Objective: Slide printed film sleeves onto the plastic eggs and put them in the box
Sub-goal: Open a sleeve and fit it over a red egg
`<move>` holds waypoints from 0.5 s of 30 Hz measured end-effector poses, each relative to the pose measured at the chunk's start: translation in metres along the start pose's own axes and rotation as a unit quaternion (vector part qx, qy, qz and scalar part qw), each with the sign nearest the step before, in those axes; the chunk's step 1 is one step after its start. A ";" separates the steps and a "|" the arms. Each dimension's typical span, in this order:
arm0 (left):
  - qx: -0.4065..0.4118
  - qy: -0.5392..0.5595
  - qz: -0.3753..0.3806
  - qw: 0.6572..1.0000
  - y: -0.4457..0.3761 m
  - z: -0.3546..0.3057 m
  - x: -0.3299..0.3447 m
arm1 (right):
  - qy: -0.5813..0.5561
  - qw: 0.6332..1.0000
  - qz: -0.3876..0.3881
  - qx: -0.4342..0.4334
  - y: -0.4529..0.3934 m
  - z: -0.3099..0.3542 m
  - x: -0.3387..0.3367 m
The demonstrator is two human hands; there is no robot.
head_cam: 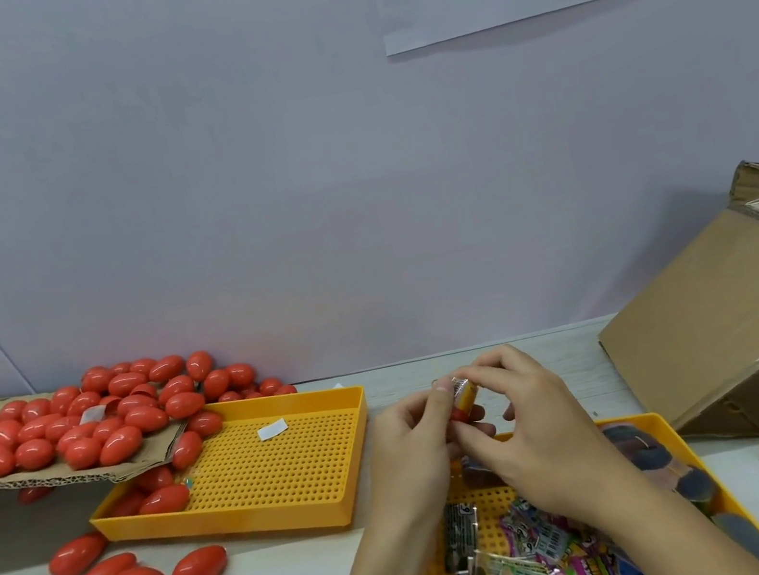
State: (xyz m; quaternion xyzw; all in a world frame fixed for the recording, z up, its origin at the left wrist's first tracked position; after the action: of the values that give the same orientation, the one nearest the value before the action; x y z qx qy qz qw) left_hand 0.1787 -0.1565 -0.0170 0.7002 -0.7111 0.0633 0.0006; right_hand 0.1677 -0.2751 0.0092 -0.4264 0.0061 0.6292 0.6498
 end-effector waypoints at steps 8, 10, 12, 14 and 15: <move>0.006 0.003 -0.009 1.000 0.000 -0.001 0.000 | 0.015 1.000 -0.010 0.009 0.000 -0.002 -0.001; 0.009 0.001 -0.013 1.000 0.000 0.000 -0.001 | 0.017 1.000 -0.011 0.009 0.000 -0.002 -0.002; 0.010 -0.003 -0.015 1.000 0.000 0.000 -0.001 | 0.016 1.000 -0.009 0.011 0.001 -0.002 -0.001; 0.011 -0.008 -0.016 1.000 0.000 0.000 -0.001 | 0.015 1.000 -0.008 0.013 0.001 -0.002 0.000; 0.011 -0.010 -0.016 1.000 0.000 0.000 -0.001 | 0.015 1.000 -0.009 0.014 0.001 -0.003 0.000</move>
State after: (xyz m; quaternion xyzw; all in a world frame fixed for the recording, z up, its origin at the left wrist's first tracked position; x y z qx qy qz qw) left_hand 0.1788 -0.1553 -0.0168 0.7123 -0.6988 0.0645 -0.0129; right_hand 0.1685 -0.2765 0.0070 -0.4273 0.0209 0.6167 0.6609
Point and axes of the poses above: each hand's wrist, its own y-axis away from the middle knuckle, its own x-axis out of the palm, z = x × y, the point moved 7 cm from there along -y, towards the middle knuckle, and after that the axes turned 4 degrees about -y, right-handed, at the moved point
